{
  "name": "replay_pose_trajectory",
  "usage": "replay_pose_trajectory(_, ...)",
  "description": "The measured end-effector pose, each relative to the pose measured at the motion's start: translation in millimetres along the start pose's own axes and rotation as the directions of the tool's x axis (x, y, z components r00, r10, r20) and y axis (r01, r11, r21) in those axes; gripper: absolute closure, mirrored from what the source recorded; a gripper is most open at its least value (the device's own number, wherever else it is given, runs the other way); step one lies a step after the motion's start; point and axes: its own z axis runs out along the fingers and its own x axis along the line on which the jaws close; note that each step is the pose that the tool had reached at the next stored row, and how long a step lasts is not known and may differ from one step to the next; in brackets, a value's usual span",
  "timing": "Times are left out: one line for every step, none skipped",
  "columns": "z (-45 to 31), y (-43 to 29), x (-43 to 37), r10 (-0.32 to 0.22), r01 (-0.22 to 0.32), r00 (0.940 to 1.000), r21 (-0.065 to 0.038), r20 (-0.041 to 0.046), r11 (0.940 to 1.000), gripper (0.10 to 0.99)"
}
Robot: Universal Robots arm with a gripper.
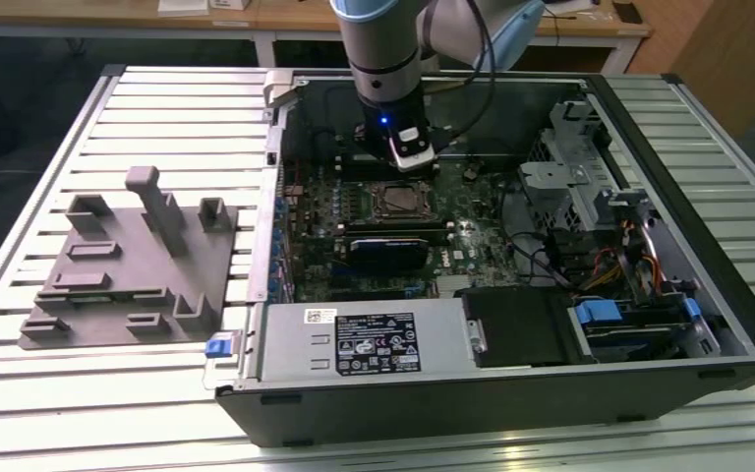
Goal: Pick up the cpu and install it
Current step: 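Install the first cpu locking lever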
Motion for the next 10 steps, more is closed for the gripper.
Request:
replay_pose_trajectory(0.2, -0.2, -0.1, 0.0, 0.0, 1.0, 0.0, 0.0, 1.0, 0.98)
replay_pose_trajectory(0.4, -0.4, -0.2, 0.0, 0.0, 1.0, 0.0, 0.0, 1.0, 0.98)
replay_pose_trajectory(0.6, -0.8, -0.3, 0.0, 0.0, 1.0, 0.0, 0.0, 1.0, 0.98)
replay_pose_trajectory(0.7, -1.2, -0.5, 0.0, 0.0, 1.0, 0.0, 0.0, 1.0, 0.98)
replay_pose_trajectory(0.8, -1.7, -0.7, 0.0, 0.0, 1.0, 0.0, 0.0001, 1.0, 0.98)
replay_pose_trajectory(0.9, -2.3, -0.9, 0.0, 0.0, 1.0, 0.0, 0.0001, 1.0, 0.98)
replay_pose_trajectory(0.9, -2.8, -1.2, 0.0, 0.0, 1.0, 0.0, 0.0001, 1.0, 0.98)
replay_pose_trajectory(1.0, -3.3, -1.3, 0.0, 0.0, 1.0, 0.0, 0.0001, 1.0, 0.98)
replay_pose_trajectory(1.3, -4.0, -1.5, 0.0, 0.0, 1.0, 0.0, 0.0001, 1.0, 0.98)
replay_pose_trajectory(1.8, -4.6, -1.7, 0.0, 0.0, 1.0, 0.0, 0.0001, 1.0, 0.98)
